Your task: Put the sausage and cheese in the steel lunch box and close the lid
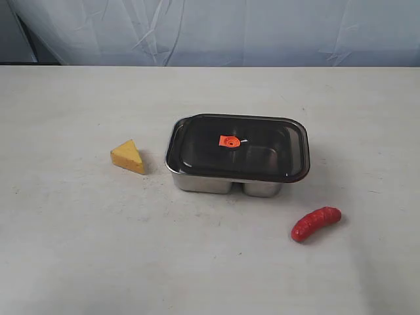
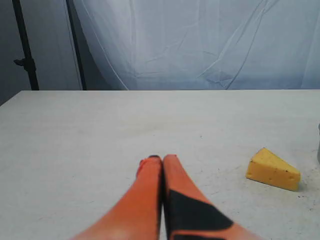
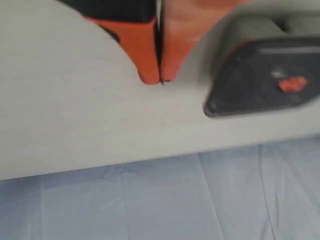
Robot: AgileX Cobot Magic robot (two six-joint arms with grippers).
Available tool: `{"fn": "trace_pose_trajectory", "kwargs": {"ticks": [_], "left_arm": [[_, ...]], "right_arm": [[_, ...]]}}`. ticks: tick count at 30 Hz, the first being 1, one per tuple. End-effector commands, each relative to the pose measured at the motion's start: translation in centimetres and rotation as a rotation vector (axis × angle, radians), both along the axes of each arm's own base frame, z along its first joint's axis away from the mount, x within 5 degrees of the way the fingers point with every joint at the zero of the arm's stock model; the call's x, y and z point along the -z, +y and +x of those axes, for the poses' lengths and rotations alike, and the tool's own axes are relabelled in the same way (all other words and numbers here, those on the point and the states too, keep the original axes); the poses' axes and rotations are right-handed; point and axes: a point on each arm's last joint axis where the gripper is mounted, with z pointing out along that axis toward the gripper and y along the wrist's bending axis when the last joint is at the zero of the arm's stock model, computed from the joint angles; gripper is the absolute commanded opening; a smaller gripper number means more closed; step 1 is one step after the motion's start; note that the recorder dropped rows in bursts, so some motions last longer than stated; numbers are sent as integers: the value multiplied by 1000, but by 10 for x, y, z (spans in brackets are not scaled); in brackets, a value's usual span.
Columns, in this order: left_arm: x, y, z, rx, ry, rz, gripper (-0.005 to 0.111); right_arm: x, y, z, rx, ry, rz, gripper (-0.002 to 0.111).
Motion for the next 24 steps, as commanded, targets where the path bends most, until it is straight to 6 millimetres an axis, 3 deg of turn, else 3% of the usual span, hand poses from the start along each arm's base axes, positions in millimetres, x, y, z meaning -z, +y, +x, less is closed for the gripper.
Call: {"fn": "trace_pose_trajectory", "kwargs": {"ticks": [1,5,8,14,16,19,21,22,23,24], "left_arm": [[0,0,0,-2,-11,-6,0],[0,0,0,-2,-11,-6,0],[0,0,0,-2,-11,-6,0],[0,0,0,-2,-9,-6,0],[0,0,0,-2,-9,-6,0],[0,0,0,-2,-9,-4,0],[0,0,0,-2,-9,-4,0],[0,0,0,-2,-9,-4,0],[0,0,0,-2,-9,-4,0],[0,0,0,-2,-9,-4,0]], "right_arm": [[-27,-7,1,81,-187,623,-1],[-27,-10,1,109,-86,1060,-1],[-35,1,-3,14,39,1124,-1],[-40,-3,-3,33,20,1247,-1],[-60,-5,-6,14,-38,1275,-1],[-94,1,5,0,-10,1136,-1],[-126,7,24,8,11,1003,-1],[-151,13,45,5,34,902,-1],[-162,17,56,-3,51,837,-1],[-182,26,81,-28,97,725,-1]]}}
